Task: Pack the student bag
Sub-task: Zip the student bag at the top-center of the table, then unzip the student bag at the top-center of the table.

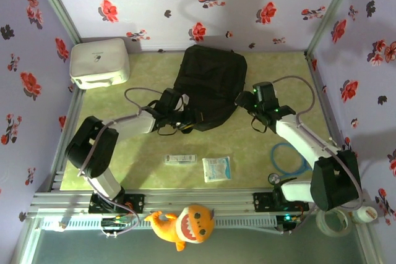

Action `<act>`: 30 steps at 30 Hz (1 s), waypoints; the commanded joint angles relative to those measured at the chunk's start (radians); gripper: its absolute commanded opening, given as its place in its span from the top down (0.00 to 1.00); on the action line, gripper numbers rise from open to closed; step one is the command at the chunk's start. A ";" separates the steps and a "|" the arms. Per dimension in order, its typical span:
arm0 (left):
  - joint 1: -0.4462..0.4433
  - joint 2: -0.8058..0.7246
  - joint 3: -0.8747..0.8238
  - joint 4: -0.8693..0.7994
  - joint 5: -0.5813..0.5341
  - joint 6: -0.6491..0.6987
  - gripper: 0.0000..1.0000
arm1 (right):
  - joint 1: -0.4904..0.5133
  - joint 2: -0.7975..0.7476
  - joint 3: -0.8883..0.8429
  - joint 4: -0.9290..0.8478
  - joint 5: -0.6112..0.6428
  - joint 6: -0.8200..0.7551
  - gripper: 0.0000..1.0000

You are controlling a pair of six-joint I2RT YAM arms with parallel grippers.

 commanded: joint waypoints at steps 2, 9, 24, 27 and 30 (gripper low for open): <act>0.007 -0.149 -0.031 -0.086 -0.228 0.079 0.30 | -0.009 0.036 0.003 0.082 -0.080 0.001 0.18; 0.030 -0.210 0.119 -0.219 -0.291 0.311 0.13 | -0.023 0.230 0.132 0.084 -0.147 0.016 0.16; 0.030 0.280 0.737 -0.323 -0.218 0.509 0.23 | -0.079 0.495 0.177 0.257 -0.406 0.097 0.51; 0.015 0.349 0.812 -0.355 -0.217 0.557 0.26 | -0.070 0.484 0.094 0.343 -0.427 0.153 0.62; -0.011 0.407 0.880 -0.397 -0.226 0.630 0.29 | -0.055 0.465 0.022 0.415 -0.456 0.192 0.64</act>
